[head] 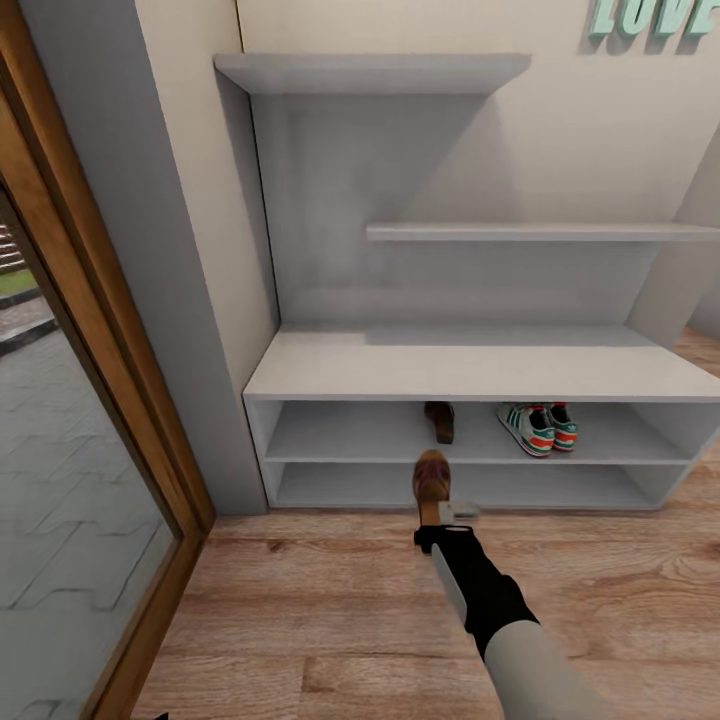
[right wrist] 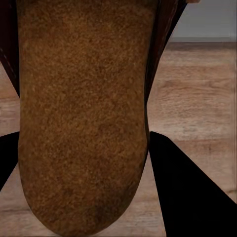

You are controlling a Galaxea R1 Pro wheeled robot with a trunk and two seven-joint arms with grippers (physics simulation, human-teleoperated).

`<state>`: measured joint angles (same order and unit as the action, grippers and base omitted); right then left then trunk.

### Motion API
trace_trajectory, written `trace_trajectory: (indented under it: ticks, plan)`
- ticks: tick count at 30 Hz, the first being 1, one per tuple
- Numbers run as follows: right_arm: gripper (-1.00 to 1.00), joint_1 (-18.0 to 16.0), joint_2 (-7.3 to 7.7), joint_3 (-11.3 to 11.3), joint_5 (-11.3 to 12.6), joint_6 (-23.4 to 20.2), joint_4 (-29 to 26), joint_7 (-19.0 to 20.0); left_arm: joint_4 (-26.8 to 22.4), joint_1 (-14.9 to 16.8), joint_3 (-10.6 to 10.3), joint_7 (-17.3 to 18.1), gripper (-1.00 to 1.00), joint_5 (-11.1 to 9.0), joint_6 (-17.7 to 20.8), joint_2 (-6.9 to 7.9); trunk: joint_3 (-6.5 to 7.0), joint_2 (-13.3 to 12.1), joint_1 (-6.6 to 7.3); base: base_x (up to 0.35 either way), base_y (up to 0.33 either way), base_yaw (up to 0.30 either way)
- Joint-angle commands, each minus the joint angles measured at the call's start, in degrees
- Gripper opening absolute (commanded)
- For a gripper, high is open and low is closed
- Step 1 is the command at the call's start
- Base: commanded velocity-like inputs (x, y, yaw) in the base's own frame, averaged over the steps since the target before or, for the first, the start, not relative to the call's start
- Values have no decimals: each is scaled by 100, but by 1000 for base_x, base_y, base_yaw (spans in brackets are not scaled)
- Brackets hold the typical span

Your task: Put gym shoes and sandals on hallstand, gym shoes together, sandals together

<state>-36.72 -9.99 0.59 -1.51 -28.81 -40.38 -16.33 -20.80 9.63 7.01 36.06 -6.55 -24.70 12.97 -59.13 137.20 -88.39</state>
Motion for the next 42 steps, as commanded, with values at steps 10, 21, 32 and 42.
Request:
trace_trajectory:
  ticks: [10,21,32,42]
  plan:
    - [-100,-54,-1,27,10,-37,12,9,6,4,16,59,100,-31,18,-22,-5,2,1,0,0,0]
    - [-100,-55,-1,24,-7,-1,833,213,6,4,20,59,100,-16,26,-84,-5,2,1,91,0,0]
    - [-100,-55,-1,4,-2,-2,843,210,6,4,16,59,100,-13,25,-106,-26,2,1,87,0,20]
    - [-100,-55,-1,2,-9,-2,838,201,6,4,23,59,100,-11,27,-103,-57,2,1,279,0,35]
